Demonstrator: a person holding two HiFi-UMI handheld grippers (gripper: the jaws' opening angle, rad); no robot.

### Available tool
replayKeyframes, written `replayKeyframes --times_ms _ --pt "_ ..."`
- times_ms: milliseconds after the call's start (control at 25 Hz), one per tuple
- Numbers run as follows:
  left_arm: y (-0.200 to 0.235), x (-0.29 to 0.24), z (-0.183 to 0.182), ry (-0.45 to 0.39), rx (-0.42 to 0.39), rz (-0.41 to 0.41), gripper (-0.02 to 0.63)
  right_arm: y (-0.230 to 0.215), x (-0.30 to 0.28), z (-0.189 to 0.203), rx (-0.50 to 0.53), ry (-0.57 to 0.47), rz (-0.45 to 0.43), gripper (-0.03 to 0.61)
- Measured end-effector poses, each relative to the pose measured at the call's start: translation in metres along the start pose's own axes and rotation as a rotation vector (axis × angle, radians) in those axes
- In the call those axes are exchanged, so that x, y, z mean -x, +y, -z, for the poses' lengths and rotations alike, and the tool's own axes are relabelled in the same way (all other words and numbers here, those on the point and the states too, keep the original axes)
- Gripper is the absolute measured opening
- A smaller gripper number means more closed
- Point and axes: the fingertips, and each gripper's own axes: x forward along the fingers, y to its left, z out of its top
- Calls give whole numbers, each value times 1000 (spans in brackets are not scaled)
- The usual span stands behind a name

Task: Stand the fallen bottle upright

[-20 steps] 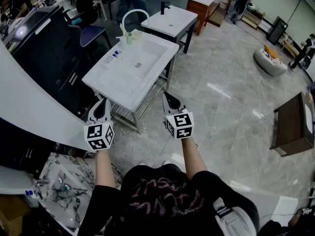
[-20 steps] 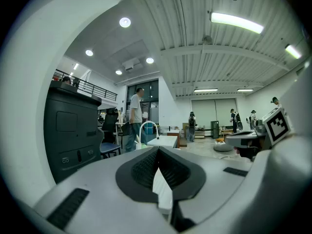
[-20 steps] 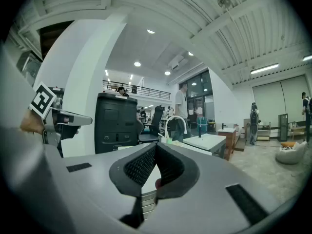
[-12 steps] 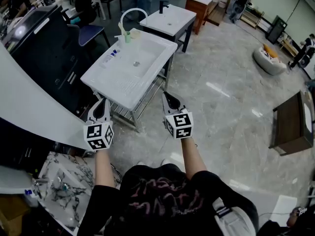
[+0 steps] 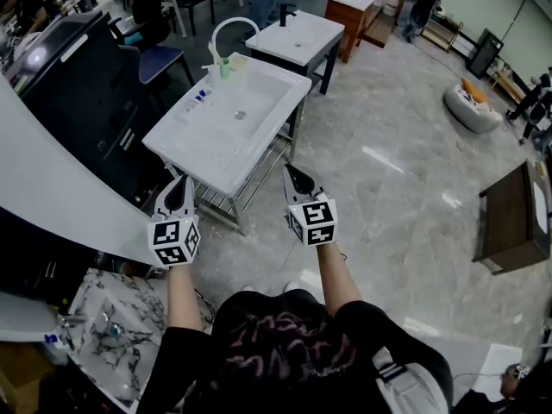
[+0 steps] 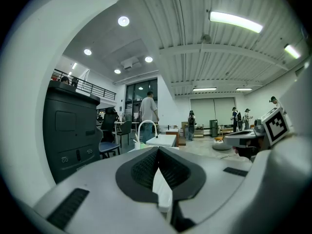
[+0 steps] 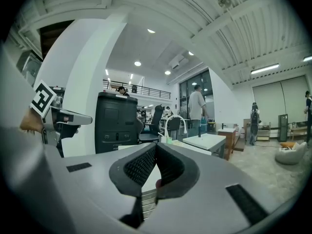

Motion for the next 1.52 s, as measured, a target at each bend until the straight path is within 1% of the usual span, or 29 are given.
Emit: replayKeyframes --times_ms 240,520,840,1120,1240,1520 --pt "5 -4 5 6 -3 27 15 7 -5 0 1 -1 18 13" --pt "19 -2 17 16 8 52 15 16 -7 12 10 16 54 14" --pt "40 -19 23 21 16 38 15 14 -34 11 12 11 50 14" --pt "54 -68 29 53 8 34 15 -6 -84 13 -17 4 33 14" --pt "63 -100 29 66 8 23 15 -20 -117 11 -18 6 21 14" --pt "88 -184 35 110 25 -15 15 -62 -204 23 -18 54 -17 14"
